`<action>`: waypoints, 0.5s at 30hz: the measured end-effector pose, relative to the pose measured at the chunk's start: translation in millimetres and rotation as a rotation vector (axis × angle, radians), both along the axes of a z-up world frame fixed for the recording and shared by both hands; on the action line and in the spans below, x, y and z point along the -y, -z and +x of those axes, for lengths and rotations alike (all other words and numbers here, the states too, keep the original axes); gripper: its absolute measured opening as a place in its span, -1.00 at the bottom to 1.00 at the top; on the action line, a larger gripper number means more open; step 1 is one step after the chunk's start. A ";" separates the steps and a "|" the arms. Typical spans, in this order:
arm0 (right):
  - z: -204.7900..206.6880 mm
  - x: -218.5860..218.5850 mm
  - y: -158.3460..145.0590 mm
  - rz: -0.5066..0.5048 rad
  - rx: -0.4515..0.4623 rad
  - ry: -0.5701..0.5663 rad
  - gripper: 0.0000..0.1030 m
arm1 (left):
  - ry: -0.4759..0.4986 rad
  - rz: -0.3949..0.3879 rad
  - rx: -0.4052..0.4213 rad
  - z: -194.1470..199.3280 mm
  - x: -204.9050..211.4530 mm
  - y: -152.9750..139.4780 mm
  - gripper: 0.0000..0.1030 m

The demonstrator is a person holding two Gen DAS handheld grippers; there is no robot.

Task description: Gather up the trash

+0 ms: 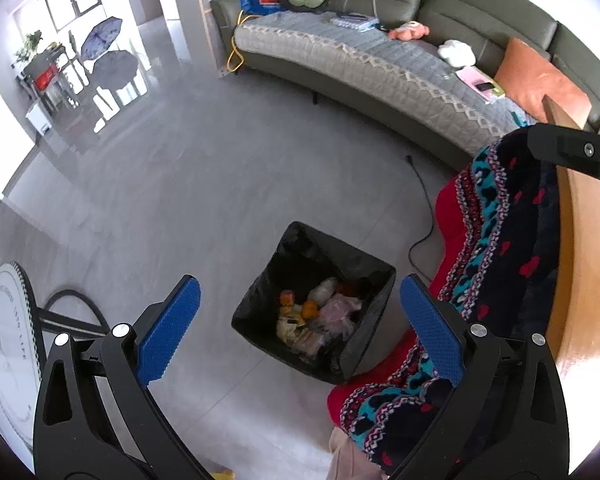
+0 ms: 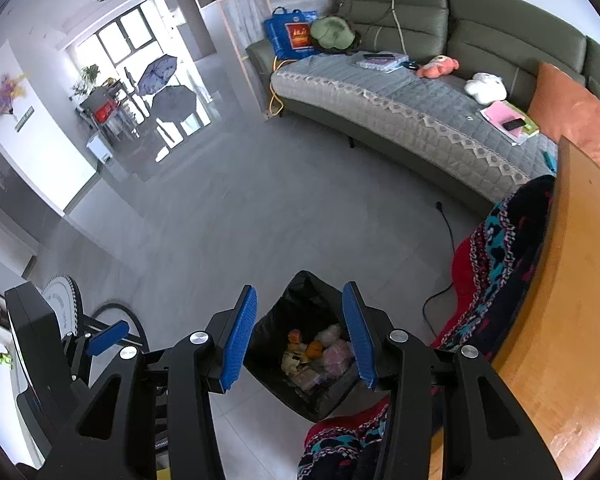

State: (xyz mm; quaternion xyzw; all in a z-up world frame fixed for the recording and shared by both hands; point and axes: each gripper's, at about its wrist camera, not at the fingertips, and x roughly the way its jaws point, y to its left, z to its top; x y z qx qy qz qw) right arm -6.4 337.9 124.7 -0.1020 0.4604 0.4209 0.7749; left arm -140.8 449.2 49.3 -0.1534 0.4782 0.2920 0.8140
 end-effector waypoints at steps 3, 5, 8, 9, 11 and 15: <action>5.4 21.2 -8.4 0.019 0.018 0.044 0.16 | 0.030 0.013 0.009 4.8 11.2 -7.5 0.88; 9.7 33.8 -12.8 0.028 0.015 0.064 0.20 | 0.049 0.021 0.013 8.5 19.9 -11.8 0.88; 14.5 58.7 -17.8 0.034 0.025 0.100 0.31 | 0.075 0.009 0.023 16.0 33.4 -16.2 0.88; 16.1 66.9 -19.4 0.036 0.031 0.111 0.33 | 0.080 0.007 0.026 18.4 37.8 -17.6 0.88; 20.4 86.7 -22.3 0.038 0.042 0.141 0.42 | 0.105 -0.001 0.037 27.1 50.6 -22.4 0.88; 29.3 128.9 -25.5 0.037 0.060 0.209 0.49 | 0.159 -0.009 0.058 46.2 76.3 -31.9 0.88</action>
